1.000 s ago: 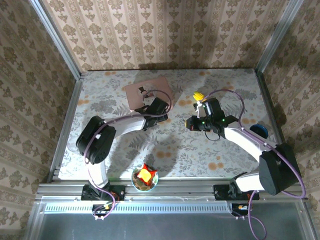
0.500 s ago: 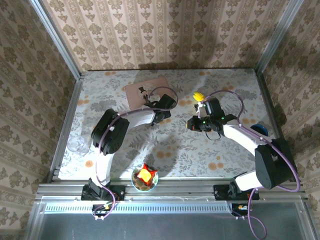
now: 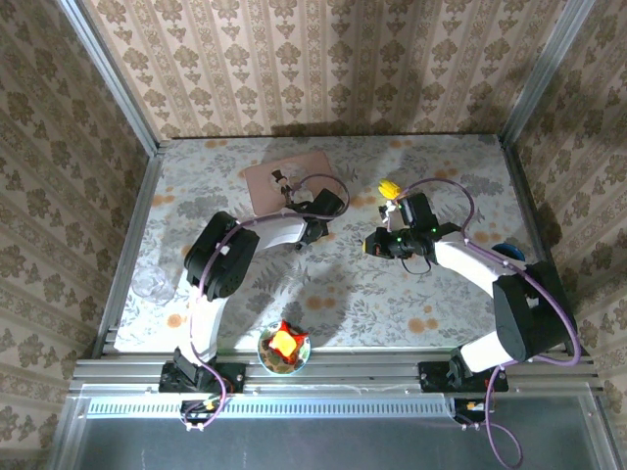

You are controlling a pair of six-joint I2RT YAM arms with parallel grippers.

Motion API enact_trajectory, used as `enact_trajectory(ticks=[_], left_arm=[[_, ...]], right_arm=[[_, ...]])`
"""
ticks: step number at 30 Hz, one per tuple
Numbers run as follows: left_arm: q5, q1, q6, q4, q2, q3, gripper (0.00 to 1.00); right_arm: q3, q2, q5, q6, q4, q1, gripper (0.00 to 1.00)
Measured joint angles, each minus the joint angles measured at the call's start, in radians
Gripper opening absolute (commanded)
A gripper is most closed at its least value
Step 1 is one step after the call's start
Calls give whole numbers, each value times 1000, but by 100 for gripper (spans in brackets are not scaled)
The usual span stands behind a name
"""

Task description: Unlock the padlock with the key

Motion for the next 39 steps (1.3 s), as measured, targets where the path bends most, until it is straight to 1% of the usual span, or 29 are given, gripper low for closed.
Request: enact_trajectory(ticks=[4,5,6,13,14,16,18,21,23,25,29,39], left_arm=[[-2,0,4,27,-12,-25,53],[-2,0,6,32,-13,-29,51],[-2,0,9,34,-13,-30,50],[-2,0,18,37,-13,-30,50],[-2,0,19,37,-13,-30,46],[-2,0,26,37,-13,-30,43],[2,0,29,38,-13,-30,44],[2,0,30,39,-13,-30,51],[6,-2,29,44,-13,-30,52],[5,-6,29,45,-13,-30,52],[0,-11,24,47,-15,-37,48],[-3,-28,13,44,-38,-67,48]], right_arm=[[0,5,-7,0,13,0,0],[0,6,-7,0,17,-1,0],[0,8,-8,0,21,-2,0],[0,11,-22,3,26,-5,0],[0,11,-23,3,26,-5,0],[0,11,-27,4,31,-5,0],[0,11,-29,4,37,-6,0],[0,11,-29,4,42,-6,0],[0,11,-29,4,42,-6,0],[0,11,-29,4,42,-6,0],[0,11,-29,4,44,-6,0],[0,9,-34,8,45,-6,0]])
